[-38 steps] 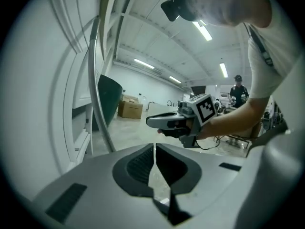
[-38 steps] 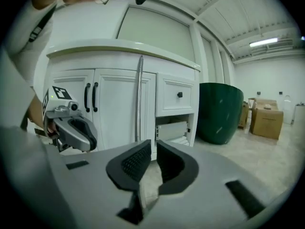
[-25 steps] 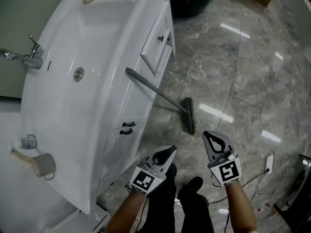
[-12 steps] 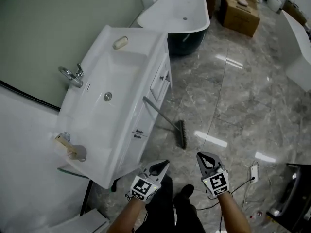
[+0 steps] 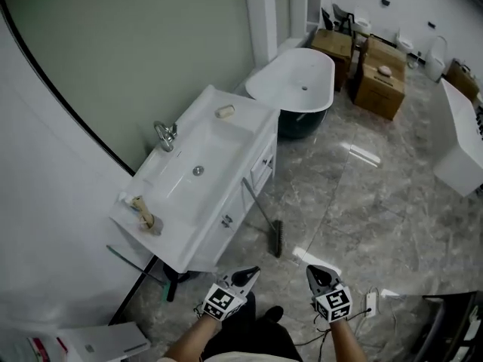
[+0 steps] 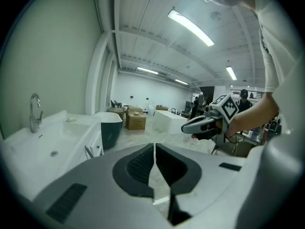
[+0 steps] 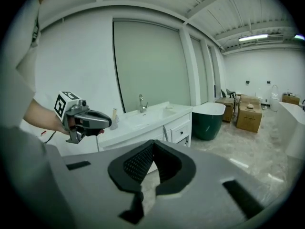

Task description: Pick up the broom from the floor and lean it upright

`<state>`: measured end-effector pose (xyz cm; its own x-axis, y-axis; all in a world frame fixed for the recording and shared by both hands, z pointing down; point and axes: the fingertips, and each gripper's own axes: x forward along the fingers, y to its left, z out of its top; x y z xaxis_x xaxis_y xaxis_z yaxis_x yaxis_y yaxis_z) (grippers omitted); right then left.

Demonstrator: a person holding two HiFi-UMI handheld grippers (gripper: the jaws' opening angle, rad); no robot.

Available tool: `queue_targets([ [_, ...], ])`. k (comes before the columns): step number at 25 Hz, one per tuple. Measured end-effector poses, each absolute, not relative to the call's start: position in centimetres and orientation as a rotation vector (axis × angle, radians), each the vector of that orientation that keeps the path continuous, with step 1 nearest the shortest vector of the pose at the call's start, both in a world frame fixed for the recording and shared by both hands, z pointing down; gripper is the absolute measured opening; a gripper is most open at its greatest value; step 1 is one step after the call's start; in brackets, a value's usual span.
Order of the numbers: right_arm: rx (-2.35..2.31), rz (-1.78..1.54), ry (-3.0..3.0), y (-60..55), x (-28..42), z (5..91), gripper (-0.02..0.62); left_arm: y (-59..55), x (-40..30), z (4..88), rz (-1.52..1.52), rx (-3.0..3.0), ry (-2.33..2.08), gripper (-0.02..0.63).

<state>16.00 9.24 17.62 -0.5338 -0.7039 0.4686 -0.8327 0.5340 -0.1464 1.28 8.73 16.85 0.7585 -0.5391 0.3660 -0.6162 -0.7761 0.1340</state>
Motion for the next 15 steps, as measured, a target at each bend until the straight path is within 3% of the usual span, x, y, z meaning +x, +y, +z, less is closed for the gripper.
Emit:
queue_targets([
  [15, 1.307, 0.296, -2.477, 16.7, 9.3, 3.5, 0.0, 17.2, -7.5, 3.5, 0.377, 2.75, -0.958, 0.015],
])
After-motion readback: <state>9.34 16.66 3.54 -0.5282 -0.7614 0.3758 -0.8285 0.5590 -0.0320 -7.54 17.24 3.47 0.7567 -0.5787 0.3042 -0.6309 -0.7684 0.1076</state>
